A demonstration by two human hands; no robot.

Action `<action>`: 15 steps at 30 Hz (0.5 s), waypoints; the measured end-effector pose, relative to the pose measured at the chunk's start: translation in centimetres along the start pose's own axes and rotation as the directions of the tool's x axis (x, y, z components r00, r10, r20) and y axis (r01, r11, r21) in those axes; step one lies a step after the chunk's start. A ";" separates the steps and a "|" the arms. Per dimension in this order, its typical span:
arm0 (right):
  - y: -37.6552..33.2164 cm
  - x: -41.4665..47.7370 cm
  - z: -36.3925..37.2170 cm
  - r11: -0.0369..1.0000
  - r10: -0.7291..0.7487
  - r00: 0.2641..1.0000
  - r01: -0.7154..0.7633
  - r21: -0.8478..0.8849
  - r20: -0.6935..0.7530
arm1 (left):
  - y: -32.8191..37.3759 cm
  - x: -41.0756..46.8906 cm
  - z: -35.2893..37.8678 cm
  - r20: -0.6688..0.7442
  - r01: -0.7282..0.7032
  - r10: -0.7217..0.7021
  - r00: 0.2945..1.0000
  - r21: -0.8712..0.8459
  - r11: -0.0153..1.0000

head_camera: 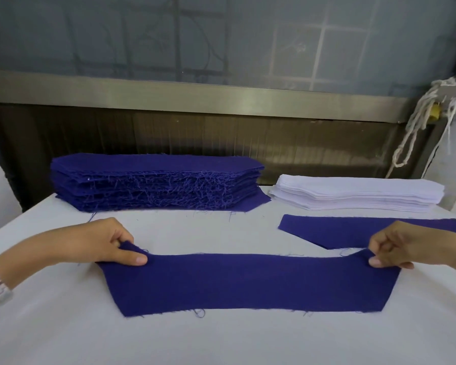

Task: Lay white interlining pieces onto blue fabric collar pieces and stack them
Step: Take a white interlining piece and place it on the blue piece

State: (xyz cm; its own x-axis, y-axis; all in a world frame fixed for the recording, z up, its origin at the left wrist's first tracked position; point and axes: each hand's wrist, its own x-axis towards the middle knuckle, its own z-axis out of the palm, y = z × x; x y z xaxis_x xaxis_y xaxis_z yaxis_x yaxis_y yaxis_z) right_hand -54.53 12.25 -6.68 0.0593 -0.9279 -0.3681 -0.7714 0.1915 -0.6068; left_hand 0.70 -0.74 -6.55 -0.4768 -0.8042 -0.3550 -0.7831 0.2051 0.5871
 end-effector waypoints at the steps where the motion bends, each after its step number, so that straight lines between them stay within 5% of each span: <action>1: 0.0 0.1 0.1 1.000 0.000 1.000 0.000 0.003 0.002 | -0.2 0.0 0.1 -0.030 0.002 0.000 1.000 0.038 0.999; 9: 0.8 0.6 0.2 0.999 0.028 0.999 -0.027 0.028 -0.033 | -1.2 0.3 0.4 -0.244 0.047 0.041 0.969 0.344 0.938; 15: 0.9 0.4 0.2 0.999 0.048 0.998 -0.047 0.025 -0.041 | -1.8 0.2 0.3 -0.266 0.057 0.033 0.963 0.325 0.944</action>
State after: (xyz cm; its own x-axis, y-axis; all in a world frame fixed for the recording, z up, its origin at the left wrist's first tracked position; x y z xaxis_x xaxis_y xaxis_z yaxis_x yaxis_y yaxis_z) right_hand -55.06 12.17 -7.54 -0.0038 -0.9300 -0.3675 -0.7570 0.2428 -0.6066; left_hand 1.87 -1.14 -7.92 -0.3790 -0.9164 -0.1287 -0.8963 0.3289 0.2976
